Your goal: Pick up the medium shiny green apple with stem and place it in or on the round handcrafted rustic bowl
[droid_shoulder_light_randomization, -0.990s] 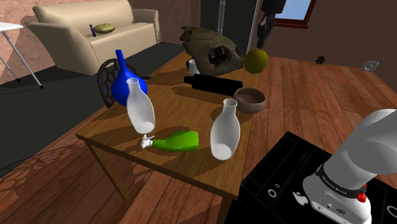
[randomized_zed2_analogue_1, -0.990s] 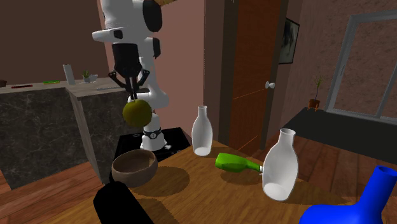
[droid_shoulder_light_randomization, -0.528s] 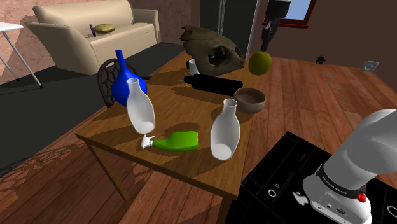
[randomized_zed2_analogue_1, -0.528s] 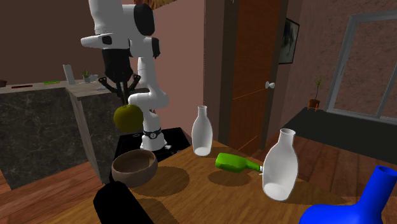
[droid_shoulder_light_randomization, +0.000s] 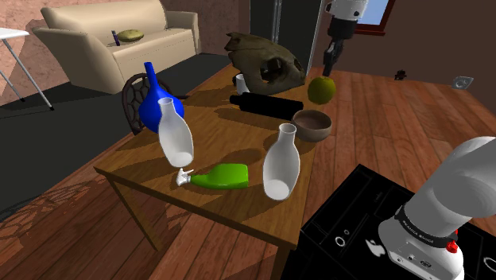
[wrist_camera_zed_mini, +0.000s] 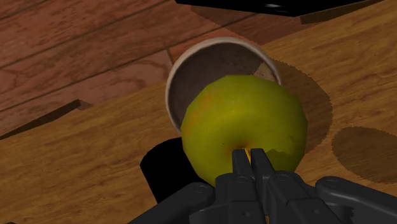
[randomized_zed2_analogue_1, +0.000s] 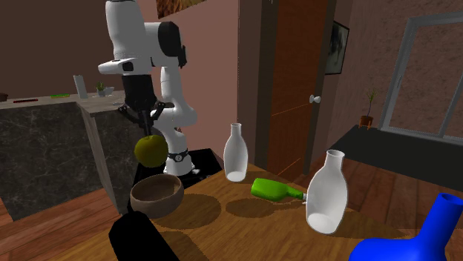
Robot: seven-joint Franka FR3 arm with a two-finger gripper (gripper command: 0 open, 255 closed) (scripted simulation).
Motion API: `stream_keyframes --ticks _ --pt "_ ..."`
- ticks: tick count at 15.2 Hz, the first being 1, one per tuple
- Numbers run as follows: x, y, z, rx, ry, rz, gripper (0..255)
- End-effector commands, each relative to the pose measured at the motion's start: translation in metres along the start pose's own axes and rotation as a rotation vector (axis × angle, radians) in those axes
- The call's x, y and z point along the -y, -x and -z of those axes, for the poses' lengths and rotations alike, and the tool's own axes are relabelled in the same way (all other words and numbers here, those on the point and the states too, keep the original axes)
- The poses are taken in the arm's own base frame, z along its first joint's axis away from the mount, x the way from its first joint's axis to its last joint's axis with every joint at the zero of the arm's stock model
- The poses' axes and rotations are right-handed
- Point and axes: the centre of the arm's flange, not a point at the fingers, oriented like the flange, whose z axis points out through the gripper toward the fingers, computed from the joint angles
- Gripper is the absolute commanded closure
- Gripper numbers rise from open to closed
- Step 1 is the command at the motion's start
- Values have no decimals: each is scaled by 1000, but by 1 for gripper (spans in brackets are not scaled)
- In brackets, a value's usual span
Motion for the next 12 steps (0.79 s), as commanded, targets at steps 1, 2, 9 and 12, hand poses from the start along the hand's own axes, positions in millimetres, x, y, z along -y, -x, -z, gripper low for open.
stream_keyframes --ticks 1,2,9,12 --pt "0 1 -10 -1 0 0 255" --pt "0 2 -15 -1 0 0 255" --pt "-1 4 -52 -1 0 0 255" --pt "-1 5 -68 -1 0 0 255"
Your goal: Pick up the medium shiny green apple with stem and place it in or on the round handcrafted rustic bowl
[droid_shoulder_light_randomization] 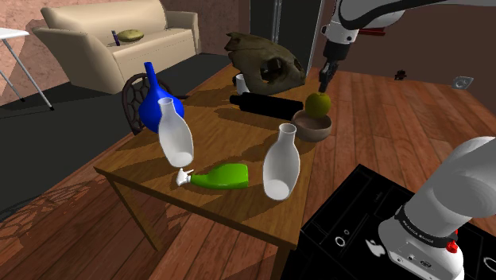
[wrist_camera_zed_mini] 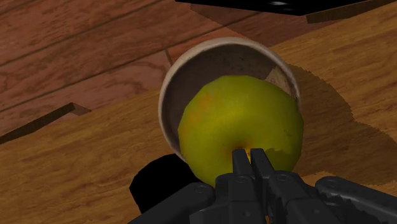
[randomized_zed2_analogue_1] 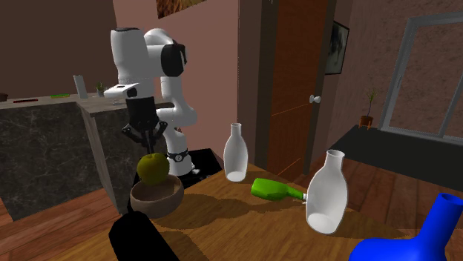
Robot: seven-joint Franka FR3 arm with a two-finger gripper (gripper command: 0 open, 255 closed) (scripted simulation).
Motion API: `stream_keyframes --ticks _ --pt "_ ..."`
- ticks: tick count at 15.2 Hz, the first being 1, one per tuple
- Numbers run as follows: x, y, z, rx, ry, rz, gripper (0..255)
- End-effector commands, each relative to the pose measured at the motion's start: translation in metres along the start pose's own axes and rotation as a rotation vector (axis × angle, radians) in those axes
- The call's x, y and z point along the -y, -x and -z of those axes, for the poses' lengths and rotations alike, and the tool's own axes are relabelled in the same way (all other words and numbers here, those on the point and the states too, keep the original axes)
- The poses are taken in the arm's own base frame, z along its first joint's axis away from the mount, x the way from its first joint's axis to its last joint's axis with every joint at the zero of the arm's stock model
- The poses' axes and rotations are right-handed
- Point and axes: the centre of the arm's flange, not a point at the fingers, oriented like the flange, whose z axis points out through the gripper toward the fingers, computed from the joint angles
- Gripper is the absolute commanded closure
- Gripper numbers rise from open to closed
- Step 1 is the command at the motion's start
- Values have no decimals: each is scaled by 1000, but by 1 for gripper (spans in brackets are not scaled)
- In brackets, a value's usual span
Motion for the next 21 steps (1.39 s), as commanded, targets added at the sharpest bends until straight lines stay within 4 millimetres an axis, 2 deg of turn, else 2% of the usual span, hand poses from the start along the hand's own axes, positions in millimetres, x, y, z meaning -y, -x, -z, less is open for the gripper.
stream_keyframes --ticks 1,9,10,15,19,21 --pt "1 1 -16 -1 0 0 255" --pt "1 1 -16 -1 0 0 255" --pt "1 1 -16 -1 0 0 0" --pt "1 1 -15 -1 0 0 0" --pt "1 1 34 -1 0 0 0" --pt "1 1 34 -1 0 0 0"
